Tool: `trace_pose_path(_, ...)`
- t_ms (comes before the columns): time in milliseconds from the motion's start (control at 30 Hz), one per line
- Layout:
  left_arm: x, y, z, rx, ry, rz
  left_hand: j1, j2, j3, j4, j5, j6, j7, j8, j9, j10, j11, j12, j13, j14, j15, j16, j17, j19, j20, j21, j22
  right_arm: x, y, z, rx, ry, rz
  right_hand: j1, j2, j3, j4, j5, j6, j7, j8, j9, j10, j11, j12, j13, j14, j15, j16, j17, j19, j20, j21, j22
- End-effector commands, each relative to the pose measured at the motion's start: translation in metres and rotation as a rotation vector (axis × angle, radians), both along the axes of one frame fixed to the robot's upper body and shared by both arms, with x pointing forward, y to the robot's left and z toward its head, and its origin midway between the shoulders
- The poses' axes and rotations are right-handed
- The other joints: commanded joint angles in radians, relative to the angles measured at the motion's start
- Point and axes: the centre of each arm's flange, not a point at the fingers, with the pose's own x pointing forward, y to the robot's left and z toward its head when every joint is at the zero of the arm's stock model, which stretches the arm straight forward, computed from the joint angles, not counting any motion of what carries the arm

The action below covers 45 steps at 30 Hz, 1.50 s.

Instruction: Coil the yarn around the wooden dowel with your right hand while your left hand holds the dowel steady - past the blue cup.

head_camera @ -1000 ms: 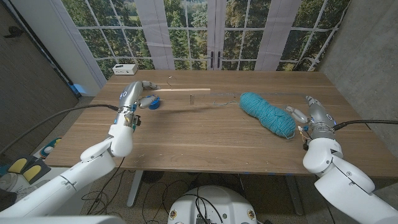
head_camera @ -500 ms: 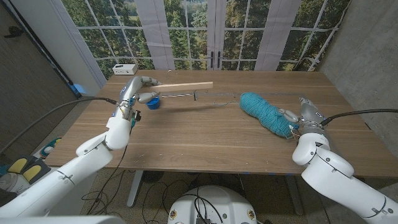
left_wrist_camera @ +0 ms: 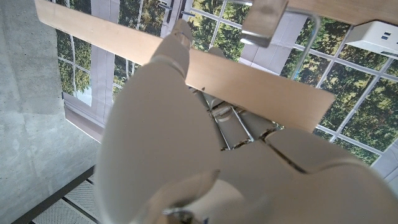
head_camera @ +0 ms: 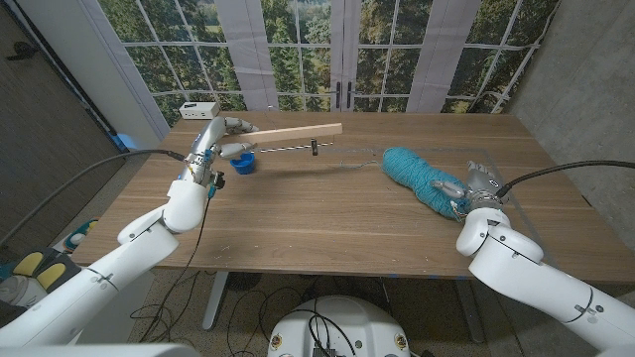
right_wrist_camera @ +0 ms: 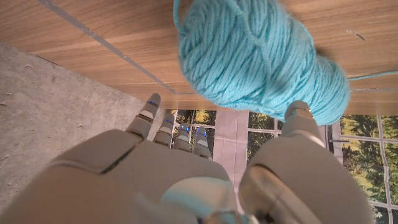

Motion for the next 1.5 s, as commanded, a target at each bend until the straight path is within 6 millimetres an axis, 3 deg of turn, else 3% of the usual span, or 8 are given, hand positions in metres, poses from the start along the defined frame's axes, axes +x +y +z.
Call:
trace_pose_path(33, -0.003, 0.004, -0.004, -0.033, 0.008, -0.021, 0.084, 0.078, 0.002, 0.006, 0.004, 0.07, 0.062, -0.005, 0.001, 0.004, 0.008, -0.002, 0.005, 0.019, -0.059, -0.005, 0.004, -0.006, -0.102, 0.009, 0.0, 0.013, 0.006, 0.001, -0.057, 0.085, 0.017, 0.014, -0.014, -0.011, 0.0, 0.014, -0.036, -0.021, -0.004, 0.002, -0.027, -0.019, -0.002, 0.004, -0.025, -0.008, -0.002, 0.002, -0.011, -0.005, -0.002, 0.003)
trace_pose_path(833, -0.005, 0.008, -0.011, -0.045, 0.01, -0.016, 0.088, 0.081, -0.002, 0.01, 0.003, 0.073, 0.061, -0.019, 0.004, 0.006, 0.008, -0.014, 0.014, 0.025, -0.059, -0.012, 0.014, -0.014, -0.102, 0.028, -0.008, 0.041, 0.021, 0.011, -0.155, 0.334, -0.045, 0.048, -0.022, -0.031, 0.003, 0.031, -0.039, -0.022, 0.01, 0.003, -0.017, -0.018, 0.013, 0.006, -0.03, -0.02, 0.008, 0.004, 0.001, -0.024, 0.007, 0.004)
trace_pose_path(900, -0.006, 0.009, -0.012, -0.055, 0.002, -0.018, 0.089, 0.081, -0.002, 0.01, 0.003, 0.074, 0.059, -0.019, 0.004, 0.007, 0.006, -0.015, 0.014, 0.024, -0.059, -0.013, 0.015, -0.015, -0.101, 0.029, -0.008, 0.041, 0.022, 0.012, -0.168, 0.32, -0.054, 0.079, -0.005, -0.029, 0.003, 0.043, -0.036, -0.018, 0.016, 0.003, 0.011, -0.033, 0.025, 0.007, 0.008, -0.036, 0.026, 0.005, 0.039, -0.035, 0.021, 0.004)
trace_pose_path(1000, -0.005, 0.009, -0.012, -0.046, 0.015, -0.014, 0.089, 0.081, -0.003, 0.01, 0.002, 0.074, 0.059, -0.021, 0.004, 0.006, 0.005, -0.016, 0.015, 0.026, -0.061, -0.014, 0.016, -0.015, -0.101, 0.032, -0.009, 0.039, 0.024, 0.013, -0.182, 0.266, -0.071, 0.177, 0.057, -0.023, 0.011, 0.074, 0.077, 0.01, 0.055, 0.003, 0.192, -0.051, 0.078, 0.011, 0.261, -0.138, 0.128, 0.026, 0.199, -0.086, 0.074, 0.008)
trace_pose_path(1133, -0.004, 0.009, -0.014, -0.051, 0.013, -0.016, 0.089, 0.082, -0.003, 0.011, 0.002, 0.07, 0.058, -0.025, 0.005, 0.008, 0.006, -0.017, 0.018, 0.028, -0.061, -0.015, 0.017, -0.016, -0.101, 0.035, -0.01, 0.038, 0.027, 0.014, -0.194, 0.19, -0.068, 0.264, 0.164, -0.025, 0.028, 0.087, 0.496, 0.008, 0.166, 0.003, 0.559, -0.038, 0.201, 0.027, 0.581, -0.212, 0.285, 0.089, 0.365, -0.125, 0.137, 0.015)
trace_pose_path(1233, -0.004, 0.009, -0.014, -0.044, 0.013, -0.007, 0.088, 0.083, -0.004, 0.012, 0.001, 0.07, 0.056, -0.026, 0.005, 0.006, 0.009, -0.02, 0.019, 0.026, -0.061, -0.017, 0.018, -0.017, -0.102, 0.037, -0.01, 0.037, 0.029, 0.015, -0.225, 0.135, -0.072, 0.392, 0.261, -0.005, 0.006, 0.065, 0.773, -0.01, 0.216, 0.001, 0.804, -0.046, 0.317, 0.055, 0.81, -0.243, 0.445, 0.199, 0.438, -0.154, 0.181, 0.023)
trace_pose_path(1333, -0.004, 0.009, -0.015, -0.05, 0.016, -0.012, 0.088, 0.083, -0.004, 0.013, 0.0, 0.07, 0.055, -0.028, 0.006, 0.006, 0.008, -0.021, 0.02, 0.028, -0.061, -0.018, 0.019, -0.018, -0.102, 0.039, -0.011, 0.034, 0.03, 0.015, -0.247, 0.082, -0.077, 0.48, 0.31, 0.012, 0.005, 0.033, 0.94, 0.007, 0.239, 0.005, 0.977, -0.025, 0.407, 0.092, 0.894, -0.25, 0.56, 0.315, 0.466, -0.158, 0.219, 0.039)
trace_pose_path(1500, -0.004, 0.009, -0.014, -0.048, 0.017, -0.013, 0.089, 0.084, -0.004, 0.013, 0.0, 0.069, 0.055, -0.031, 0.007, 0.008, 0.007, -0.024, 0.021, 0.026, -0.059, -0.021, 0.021, -0.019, -0.102, 0.042, -0.012, 0.03, 0.034, 0.015, -0.302, -0.016, -0.113, 0.52, 0.304, 0.013, 0.003, 0.02, 0.983, 0.008, 0.239, 0.011, 1.023, -0.016, 0.44, 0.118, 0.908, -0.25, 0.608, 0.376, 0.452, -0.189, 0.236, 0.057)
